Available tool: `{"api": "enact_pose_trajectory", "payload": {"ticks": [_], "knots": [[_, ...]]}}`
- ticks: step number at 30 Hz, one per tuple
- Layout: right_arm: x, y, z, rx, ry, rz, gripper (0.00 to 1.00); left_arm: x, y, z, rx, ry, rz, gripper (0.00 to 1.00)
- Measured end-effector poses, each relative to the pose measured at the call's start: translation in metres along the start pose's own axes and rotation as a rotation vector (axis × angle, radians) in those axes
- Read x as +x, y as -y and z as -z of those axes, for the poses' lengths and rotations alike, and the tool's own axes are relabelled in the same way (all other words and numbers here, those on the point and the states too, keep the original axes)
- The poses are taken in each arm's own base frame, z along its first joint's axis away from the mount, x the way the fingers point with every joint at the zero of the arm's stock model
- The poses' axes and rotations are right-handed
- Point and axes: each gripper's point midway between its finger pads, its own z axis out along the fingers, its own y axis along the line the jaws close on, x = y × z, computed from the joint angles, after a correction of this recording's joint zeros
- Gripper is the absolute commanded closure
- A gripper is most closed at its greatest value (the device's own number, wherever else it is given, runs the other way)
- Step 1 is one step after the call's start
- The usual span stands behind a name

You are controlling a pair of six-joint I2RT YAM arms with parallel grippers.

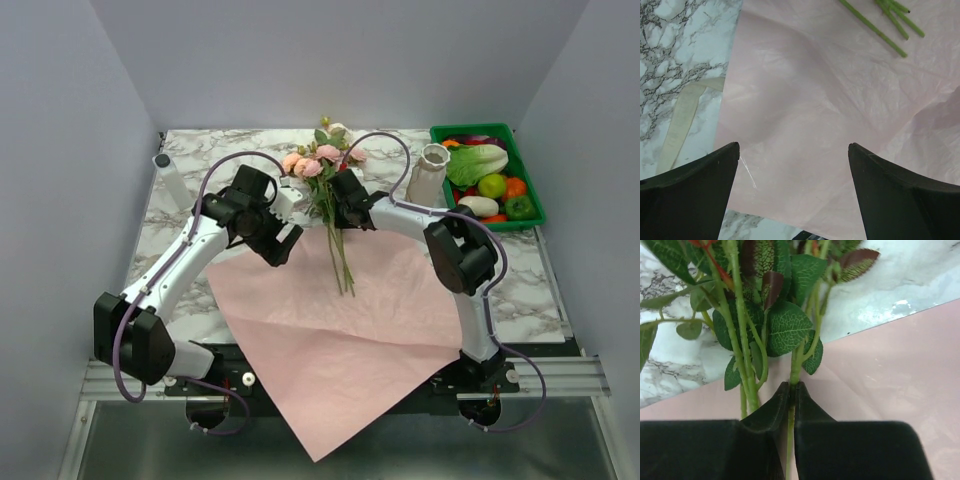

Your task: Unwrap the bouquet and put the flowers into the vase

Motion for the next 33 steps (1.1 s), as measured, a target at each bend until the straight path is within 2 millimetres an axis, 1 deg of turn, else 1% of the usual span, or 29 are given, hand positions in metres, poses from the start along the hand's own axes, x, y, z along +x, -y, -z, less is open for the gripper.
{"api": "enact_pose_trajectory", "payload": {"ticks": [1, 7, 10, 12, 14, 15, 18, 21, 22, 24, 27, 29, 31, 32, 33], "knots": [[-0.001, 0.001, 0.000, 0.008, 0.004, -0.005, 0.99, 0.000, 0.000, 0.000, -0.001, 0.002, 0.000, 0.01], [-0.002, 0.007, 0.002, 0.033, 0.024, -0.026, 0.99, -0.001, 0.002, 0.003, -0.008, 0.030, 0.017, 0.01], [0.001, 0.017, 0.015, 0.058, 0.041, -0.035, 0.99, -0.002, 0.003, 0.004, -0.007, 0.033, 0.030, 0.01], [-0.003, 0.025, 0.031, 0.072, 0.069, -0.040, 0.99, -0.002, 0.003, 0.004, -0.005, 0.033, 0.038, 0.01], [-0.014, 0.030, 0.051, 0.073, 0.122, -0.052, 0.99, -0.002, 0.004, 0.004, -0.003, 0.035, 0.045, 0.01], [-0.024, 0.030, 0.063, 0.064, 0.161, -0.061, 0.99, -0.002, 0.004, 0.004, -0.002, 0.035, 0.047, 0.01], [-0.061, 0.030, 0.108, 0.024, 0.312, -0.093, 1.00, -0.003, 0.004, 0.006, -0.003, 0.037, 0.057, 0.01], [-0.099, 0.025, 0.150, -0.028, 0.468, -0.119, 1.00, -0.003, 0.003, 0.007, -0.006, 0.040, 0.064, 0.01], [-0.107, 0.024, 0.161, -0.040, 0.505, -0.121, 0.99, -0.003, 0.004, 0.008, -0.006, 0.041, 0.064, 0.01], [-0.116, 0.021, 0.183, -0.065, 0.595, -0.108, 0.99, -0.004, 0.004, 0.009, -0.007, 0.045, 0.065, 0.01], [-0.116, 0.016, 0.213, -0.106, 0.702, -0.044, 0.99, -0.004, 0.004, 0.012, -0.010, 0.052, 0.067, 0.01], [-0.125, 0.013, 0.235, -0.114, 0.778, 0.001, 0.99, -0.004, 0.003, 0.013, -0.009, 0.053, 0.075, 0.01], [-0.148, 0.014, 0.263, -0.099, 0.885, 0.045, 0.99, -0.007, 0.002, 0.015, -0.008, 0.060, 0.083, 0.01], [-0.163, 0.016, 0.277, -0.082, 0.938, 0.059, 0.99, -0.008, 0.001, 0.017, -0.010, 0.065, 0.088, 0.01], [-0.185, 0.021, 0.296, -0.058, 1.006, 0.065, 0.99, -0.010, 0.001, 0.018, -0.012, 0.070, 0.090, 0.01]]}}
